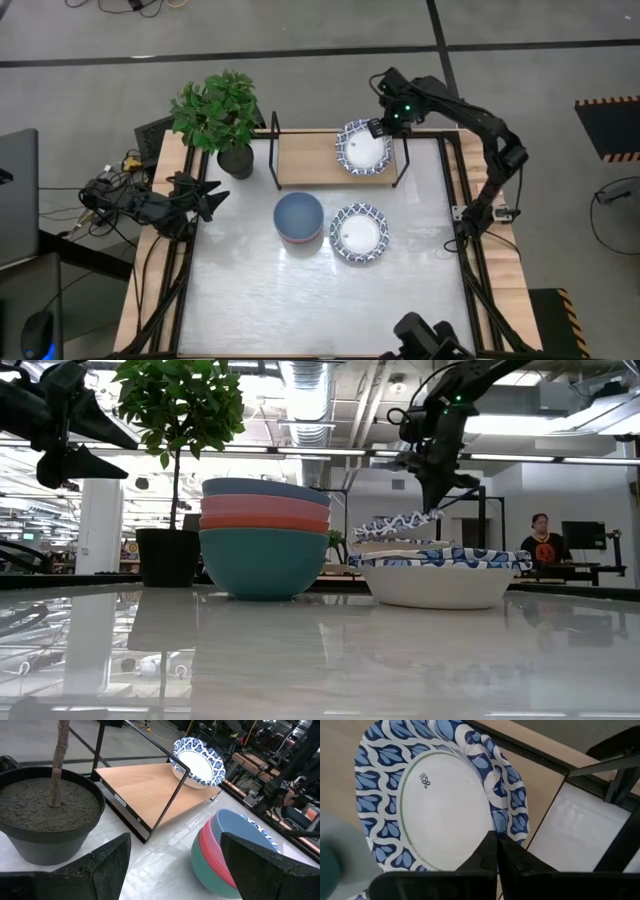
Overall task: Place and stack bowls onto a shelf
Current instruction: Stack the blue patterned bowl on top of the blue patterned bowl on the shelf
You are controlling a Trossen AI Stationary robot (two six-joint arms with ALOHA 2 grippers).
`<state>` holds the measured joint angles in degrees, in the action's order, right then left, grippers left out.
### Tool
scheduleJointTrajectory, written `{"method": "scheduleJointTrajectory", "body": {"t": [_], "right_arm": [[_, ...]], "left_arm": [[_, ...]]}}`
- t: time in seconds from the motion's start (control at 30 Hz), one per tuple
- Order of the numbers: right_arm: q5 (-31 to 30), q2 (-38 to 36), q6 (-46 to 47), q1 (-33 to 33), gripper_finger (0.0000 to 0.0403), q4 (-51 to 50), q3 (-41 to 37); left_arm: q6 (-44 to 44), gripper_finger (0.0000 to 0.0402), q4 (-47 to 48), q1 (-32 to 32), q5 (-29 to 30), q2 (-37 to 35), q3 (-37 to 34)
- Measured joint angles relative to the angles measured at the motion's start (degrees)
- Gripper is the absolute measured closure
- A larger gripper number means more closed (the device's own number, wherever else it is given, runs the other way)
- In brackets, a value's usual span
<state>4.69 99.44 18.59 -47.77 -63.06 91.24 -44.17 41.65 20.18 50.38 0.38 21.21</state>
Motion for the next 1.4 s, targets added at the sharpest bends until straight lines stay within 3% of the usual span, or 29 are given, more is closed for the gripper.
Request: {"method": "scheduleJointTrajectory", "body": {"t": [0.33,0.67,0.9,1.03,1.23,1.4], "right_arm": [[-2.3,0.3,-0.2,-0.4,0.0371,-1.4,0.0],[-7.5,0.2,-0.2,-0.2,0.0309,-1.2,0.0],[-7.3,0.2,-0.6,-0.1,0.0257,-1.0,0.0],[-2.8,-1.4,-1.1,0.9,0.0242,-1.0,0.0],[2.9,-6.1,-1.2,7.1,0.0239,-1.2,0.0],[3.8,-9.4,-1.1,17.2,0.0239,-1.2,0.1]], "left_arm": [[0.0,0.0109,0.0,0.0,0.0,0.0,0.0],[0.0,0.0109,0.0,0.0,0.0,0.0,0.0],[0.0,0.0109,0.0,0.0,0.0,0.0,0.0],[-0.1,0.0109,0.0,0.0,0.0,0.0,0.0],[-0.1,0.0109,0.0,0.0,-0.2,0.0,0.0],[-0.1,0.0109,0.0,0.0,-0.2,0.0,0.0]]}}
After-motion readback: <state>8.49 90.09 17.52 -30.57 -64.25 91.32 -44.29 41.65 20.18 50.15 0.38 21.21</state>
